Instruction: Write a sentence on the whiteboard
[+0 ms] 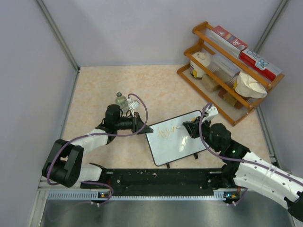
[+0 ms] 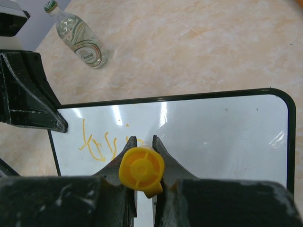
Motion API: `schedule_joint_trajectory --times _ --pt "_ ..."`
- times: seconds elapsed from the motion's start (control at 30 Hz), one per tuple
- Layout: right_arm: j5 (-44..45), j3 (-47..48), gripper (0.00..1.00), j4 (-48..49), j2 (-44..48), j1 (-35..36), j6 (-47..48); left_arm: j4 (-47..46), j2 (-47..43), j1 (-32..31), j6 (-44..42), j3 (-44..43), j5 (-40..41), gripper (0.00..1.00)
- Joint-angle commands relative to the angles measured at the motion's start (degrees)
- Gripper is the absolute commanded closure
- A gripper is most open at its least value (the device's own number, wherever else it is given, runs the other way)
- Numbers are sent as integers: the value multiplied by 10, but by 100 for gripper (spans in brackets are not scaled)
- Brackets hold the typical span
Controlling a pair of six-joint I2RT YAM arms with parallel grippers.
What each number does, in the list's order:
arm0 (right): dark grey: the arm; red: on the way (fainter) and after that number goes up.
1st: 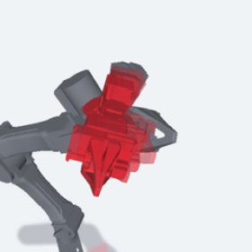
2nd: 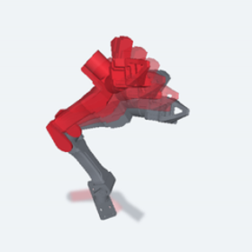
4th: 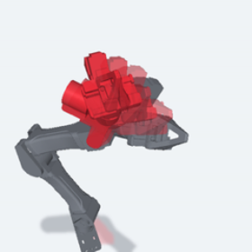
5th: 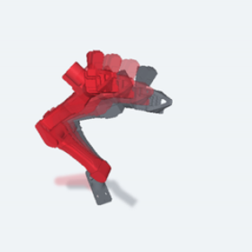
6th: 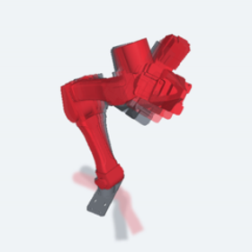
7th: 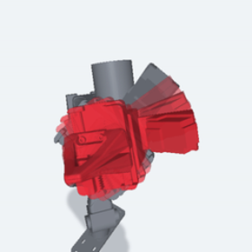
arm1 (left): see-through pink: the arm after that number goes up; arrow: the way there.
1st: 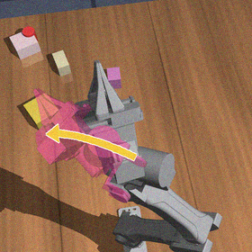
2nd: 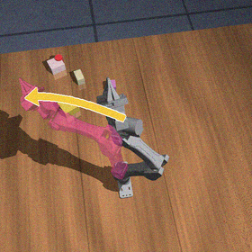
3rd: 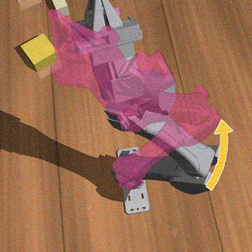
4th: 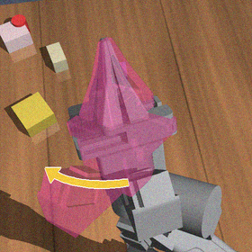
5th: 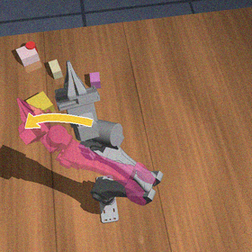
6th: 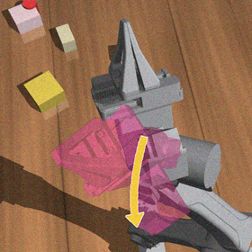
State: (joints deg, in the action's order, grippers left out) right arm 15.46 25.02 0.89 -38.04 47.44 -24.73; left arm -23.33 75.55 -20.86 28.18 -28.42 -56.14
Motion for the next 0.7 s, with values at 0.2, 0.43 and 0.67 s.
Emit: schedule_joint_trajectory --times 0.2,0.43,0.67 --pt "-7 -27 100 -30 23 -7 -9 41 18 2 -81 14 78 100" --pt "-12 -20 100 -30 24 -7 -8 41 20 1 -81 14 78 100" --pt "-31 13 100 -30 67 -8 -13 41 20 2 -81 15 78 100"
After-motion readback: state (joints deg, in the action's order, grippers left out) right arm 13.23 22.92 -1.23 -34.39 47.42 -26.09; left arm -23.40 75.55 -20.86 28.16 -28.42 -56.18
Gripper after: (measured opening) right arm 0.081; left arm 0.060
